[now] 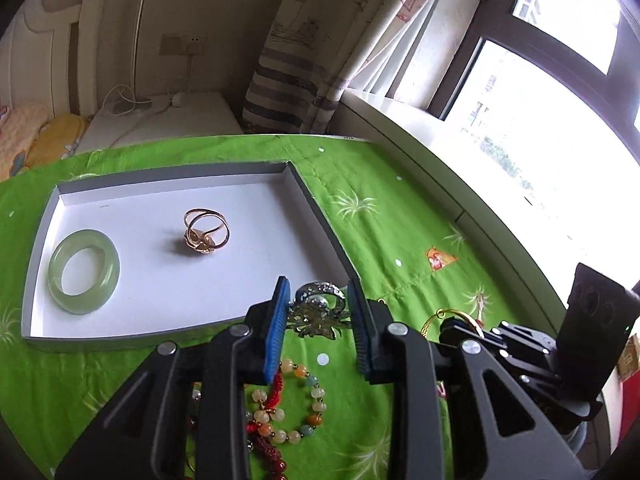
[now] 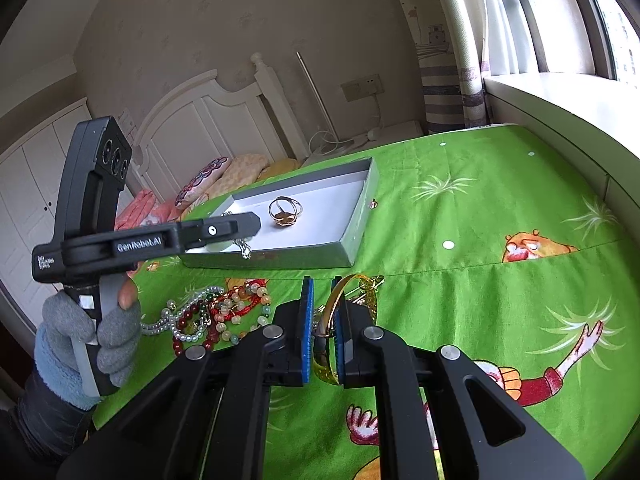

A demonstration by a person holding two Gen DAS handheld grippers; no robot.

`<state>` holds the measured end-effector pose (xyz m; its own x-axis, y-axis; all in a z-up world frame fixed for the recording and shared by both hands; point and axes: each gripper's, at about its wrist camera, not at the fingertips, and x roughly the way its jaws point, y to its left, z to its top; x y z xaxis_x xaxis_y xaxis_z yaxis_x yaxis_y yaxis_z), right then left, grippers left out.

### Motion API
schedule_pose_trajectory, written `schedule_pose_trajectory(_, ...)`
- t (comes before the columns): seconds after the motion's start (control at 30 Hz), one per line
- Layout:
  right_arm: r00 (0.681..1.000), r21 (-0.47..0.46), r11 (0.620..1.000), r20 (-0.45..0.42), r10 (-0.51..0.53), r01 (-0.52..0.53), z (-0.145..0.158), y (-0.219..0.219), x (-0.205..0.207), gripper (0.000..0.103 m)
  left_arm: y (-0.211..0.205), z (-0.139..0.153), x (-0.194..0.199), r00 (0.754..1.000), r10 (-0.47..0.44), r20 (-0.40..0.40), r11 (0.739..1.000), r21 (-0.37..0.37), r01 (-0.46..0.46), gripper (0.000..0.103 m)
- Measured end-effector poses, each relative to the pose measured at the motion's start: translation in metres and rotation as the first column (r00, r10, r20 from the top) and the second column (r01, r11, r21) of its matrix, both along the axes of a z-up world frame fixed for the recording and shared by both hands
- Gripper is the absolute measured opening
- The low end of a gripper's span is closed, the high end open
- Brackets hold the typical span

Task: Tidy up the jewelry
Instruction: 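Lower the gold bangle and silver brooch into the box and open both grippers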

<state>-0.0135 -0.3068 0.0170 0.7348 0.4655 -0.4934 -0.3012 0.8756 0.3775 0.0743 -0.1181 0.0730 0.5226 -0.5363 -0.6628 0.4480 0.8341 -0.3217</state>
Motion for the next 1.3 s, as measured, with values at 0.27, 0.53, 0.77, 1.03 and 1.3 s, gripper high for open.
schedule_pose_trajectory(0.27, 0.998, -0.035, 0.997, 0.006, 0.062, -0.062, 0.011, 0.026, 0.016, 0.009, 0.041, 0.002, 0.026, 0.995, 0.085, -0.054, 0.994, -0.066, -0.089, 0.029)
schedule_pose_trajectory(0.53, 0.993, -0.004, 0.993, -0.001, 0.118, -0.118, 0.033, 0.058, 0.069, 0.009, 0.084, -0.008, 0.061, 0.977, 0.16, -0.141, 0.967, -0.175, -0.184, 0.029)
schedule_pose_trajectory(0.77, 0.978, 0.103, 0.986, -0.147, 0.146, -0.131, 0.012, 0.075, 0.134, 0.009, 0.095, -0.032, 0.08, 0.966, 0.136, -0.221, 0.933, -0.298, -0.2, 0.029)
schedule_pose_trajectory(1.03, 0.955, 0.247, 0.955, -0.203, 0.217, -0.165, -0.005, 0.074, 0.162, 0.01, 0.086, -0.05, 0.087, 0.964, 0.156, -0.217, 0.958, -0.204, -0.201, 0.031)
schedule_pose_trajectory(1.3, 0.993, -0.259, 0.966, -0.117, -0.018, -0.013, 0.007, 0.081, 0.154, 0.023, 0.096, -0.042, 0.078, 0.955, 0.29, -0.06, 0.957, -0.004, -0.291, 0.068)
